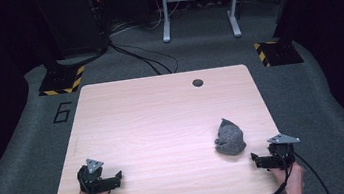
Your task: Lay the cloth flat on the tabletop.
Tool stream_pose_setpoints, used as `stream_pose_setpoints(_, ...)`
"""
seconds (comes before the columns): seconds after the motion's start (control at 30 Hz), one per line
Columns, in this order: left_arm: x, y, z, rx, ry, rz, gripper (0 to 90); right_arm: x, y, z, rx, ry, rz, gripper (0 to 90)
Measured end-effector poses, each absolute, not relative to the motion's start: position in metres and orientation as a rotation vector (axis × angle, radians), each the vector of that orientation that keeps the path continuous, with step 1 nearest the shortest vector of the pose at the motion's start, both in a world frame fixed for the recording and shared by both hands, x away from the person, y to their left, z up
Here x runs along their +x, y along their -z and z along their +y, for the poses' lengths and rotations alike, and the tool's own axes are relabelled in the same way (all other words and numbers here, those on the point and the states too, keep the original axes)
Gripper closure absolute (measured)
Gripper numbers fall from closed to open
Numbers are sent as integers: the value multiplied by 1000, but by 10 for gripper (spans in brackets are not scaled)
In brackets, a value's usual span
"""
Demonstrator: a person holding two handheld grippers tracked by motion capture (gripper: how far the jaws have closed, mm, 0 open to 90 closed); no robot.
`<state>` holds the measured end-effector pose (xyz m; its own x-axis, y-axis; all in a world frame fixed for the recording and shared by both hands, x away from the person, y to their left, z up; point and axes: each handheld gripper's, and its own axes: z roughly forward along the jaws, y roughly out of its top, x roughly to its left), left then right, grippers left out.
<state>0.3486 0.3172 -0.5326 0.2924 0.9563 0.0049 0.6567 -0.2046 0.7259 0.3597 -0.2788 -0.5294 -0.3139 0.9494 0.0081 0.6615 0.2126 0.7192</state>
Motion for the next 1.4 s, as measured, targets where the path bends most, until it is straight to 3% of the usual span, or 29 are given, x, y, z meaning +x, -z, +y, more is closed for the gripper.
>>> stream_pose_setpoints(0.47, 348, 532, 318, 1960, -619, 1436, 1, 359, 513, -276, 1497, -978, 2120, 0)
stream_pose_setpoints(0.8, 348, 532, 317, 1954, -625, 1437, 1, 365, 478, -244, 1387, -1043, 2156, 0)
stream_pose_setpoints(1.27, 348, 532, 318, 1952, -626, 1439, 1, 395, 470, -206, 1285, -1006, 2242, 3)
stream_pose_setpoints(1.37, 348, 532, 318, 1952, -625, 1439, 1, 404, 476, -199, 1273, -972, 2282, 52)
stream_pose_setpoints(1.4, 348, 532, 318, 1952, -626, 1439, 1, 406, 480, -196, 1296, -953, 2291, 157)
